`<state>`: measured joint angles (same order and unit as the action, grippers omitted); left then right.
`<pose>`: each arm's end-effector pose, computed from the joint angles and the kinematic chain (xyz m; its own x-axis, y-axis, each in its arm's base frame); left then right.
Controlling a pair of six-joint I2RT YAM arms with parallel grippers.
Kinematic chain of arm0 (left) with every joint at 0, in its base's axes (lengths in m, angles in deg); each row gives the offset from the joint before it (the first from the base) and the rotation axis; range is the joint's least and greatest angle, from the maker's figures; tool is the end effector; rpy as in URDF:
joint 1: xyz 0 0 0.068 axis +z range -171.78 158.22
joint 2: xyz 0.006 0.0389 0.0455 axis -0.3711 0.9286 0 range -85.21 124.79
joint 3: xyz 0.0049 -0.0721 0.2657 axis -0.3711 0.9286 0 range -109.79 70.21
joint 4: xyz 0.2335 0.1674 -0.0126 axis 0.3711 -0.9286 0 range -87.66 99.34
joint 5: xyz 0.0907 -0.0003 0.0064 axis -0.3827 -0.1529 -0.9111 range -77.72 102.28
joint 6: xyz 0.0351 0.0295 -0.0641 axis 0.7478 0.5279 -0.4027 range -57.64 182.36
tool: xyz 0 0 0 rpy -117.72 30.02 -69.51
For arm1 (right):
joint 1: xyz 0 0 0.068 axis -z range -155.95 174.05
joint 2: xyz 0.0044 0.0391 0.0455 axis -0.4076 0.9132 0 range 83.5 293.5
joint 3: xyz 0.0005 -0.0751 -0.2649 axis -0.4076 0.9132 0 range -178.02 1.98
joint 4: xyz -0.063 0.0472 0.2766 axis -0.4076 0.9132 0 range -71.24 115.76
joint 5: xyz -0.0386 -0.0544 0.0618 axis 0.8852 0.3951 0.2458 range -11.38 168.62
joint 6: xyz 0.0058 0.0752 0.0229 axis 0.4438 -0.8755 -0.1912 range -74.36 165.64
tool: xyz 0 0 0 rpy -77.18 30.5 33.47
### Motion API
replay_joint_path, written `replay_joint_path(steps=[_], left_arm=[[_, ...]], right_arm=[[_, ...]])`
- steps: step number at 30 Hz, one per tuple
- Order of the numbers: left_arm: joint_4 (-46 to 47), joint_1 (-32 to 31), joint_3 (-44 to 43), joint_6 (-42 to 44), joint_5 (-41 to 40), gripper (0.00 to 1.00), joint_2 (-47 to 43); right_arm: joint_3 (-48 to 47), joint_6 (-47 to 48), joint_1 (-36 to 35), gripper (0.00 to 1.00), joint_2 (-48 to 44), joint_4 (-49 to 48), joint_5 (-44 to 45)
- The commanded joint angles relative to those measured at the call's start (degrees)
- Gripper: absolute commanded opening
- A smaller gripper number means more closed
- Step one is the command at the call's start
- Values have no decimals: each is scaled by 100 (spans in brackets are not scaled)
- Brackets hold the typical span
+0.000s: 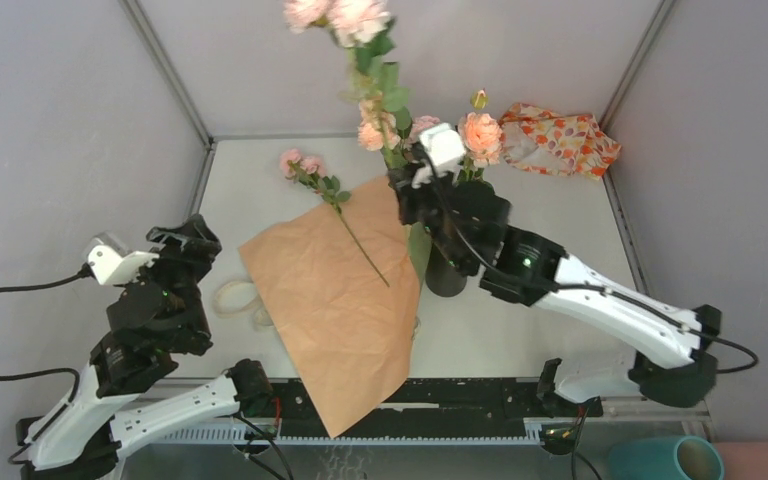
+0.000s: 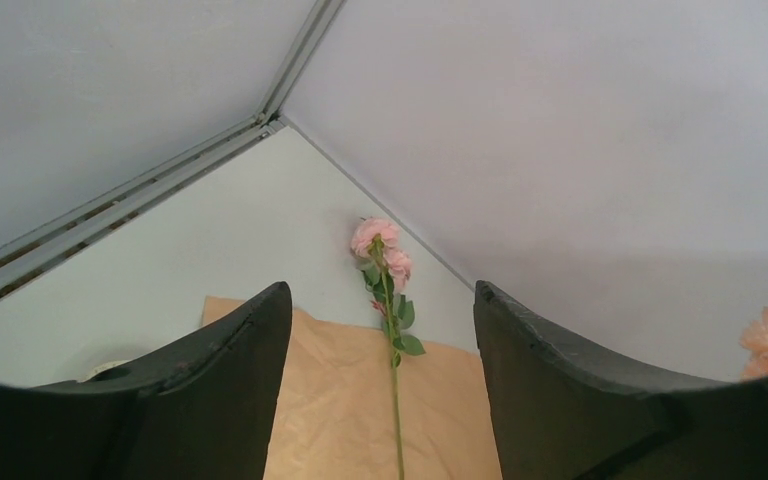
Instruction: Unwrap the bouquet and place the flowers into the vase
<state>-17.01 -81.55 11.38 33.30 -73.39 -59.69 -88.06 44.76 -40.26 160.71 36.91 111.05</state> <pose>0.0849 -0.0117 0.4380 0.2637 -0.5254 -0.8089 -0.3490 0.7298 -0.5878 0.1819 0.2943 0.4803 -0.0484 -0.0708 -0.9963 -0.5286 0.8482 -0.0346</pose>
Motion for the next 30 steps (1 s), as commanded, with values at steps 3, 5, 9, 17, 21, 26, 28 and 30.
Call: replay_joint_path(steps=[3, 5, 9, 17, 21, 26, 28, 30], left_arm=[[546, -17, -47, 98, 638, 74, 581], [681, -18, -61, 116, 777, 75, 733], [846, -9, -106, 114, 1022, 76, 1023], [1101, 261, 3, -27, 1883, 82, 1225], [993, 691, 50, -397, 2540, 83, 1257], [860, 1157, 105, -736, 3241, 83, 1321], [855, 1266, 141, -801, 3393, 83, 1354], [853, 1344, 165, -843, 3517, 83, 1408]], right_arm=[[1852, 1367, 0, 0, -1121, -3574, 1821], [2139, 1474, 103, 0, -1222, -3873, 1935], [2191, 1329, 400, 0, -1182, -3674, 2080], [2917, 1368, 924, 0, -1305, -4402, 1964], [3410, 1596, 1037, 0, -1302, -5124, 1829], [4073, 2311, 972, 0, -1110, -6599, 1996], [4286, 2489, 959, 0, -989, -7012, 2034], [4476, 2632, 926, 0, -864, -7388, 2071]])
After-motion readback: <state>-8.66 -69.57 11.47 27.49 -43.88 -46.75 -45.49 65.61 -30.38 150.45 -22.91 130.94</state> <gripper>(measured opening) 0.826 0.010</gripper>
